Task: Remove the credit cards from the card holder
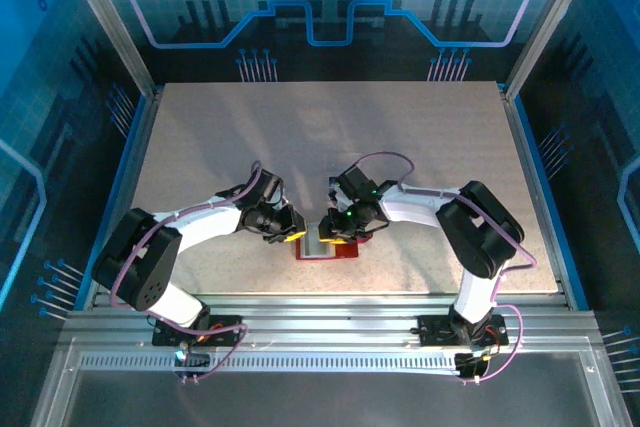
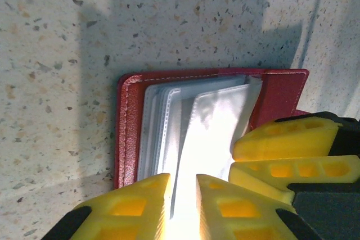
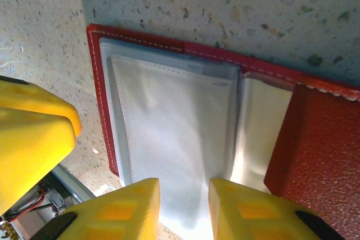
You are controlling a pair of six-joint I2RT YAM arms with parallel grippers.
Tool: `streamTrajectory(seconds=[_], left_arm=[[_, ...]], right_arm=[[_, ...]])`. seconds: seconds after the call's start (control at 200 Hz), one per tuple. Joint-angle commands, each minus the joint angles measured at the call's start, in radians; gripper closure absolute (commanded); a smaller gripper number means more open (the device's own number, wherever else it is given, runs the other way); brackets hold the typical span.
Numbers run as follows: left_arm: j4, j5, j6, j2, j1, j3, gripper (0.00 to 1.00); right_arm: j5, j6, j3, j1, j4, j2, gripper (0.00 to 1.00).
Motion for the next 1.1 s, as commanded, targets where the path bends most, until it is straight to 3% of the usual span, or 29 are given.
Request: streamTrajectory(seconds=[0.0,1.096], left_arm=[[0.021,0.042,-0.018,0.01,-0.012,0.022,0.8],[0.16,0.117,-0.099,0.086,-0.024,-0.012,0.71]], right_arm=[[0.001,0.015,-0.021,-0.013,0.005,-0.023,0.71],[-0.026,0.027,-0.047,-0.025,0.041,-0.011,0.71]])
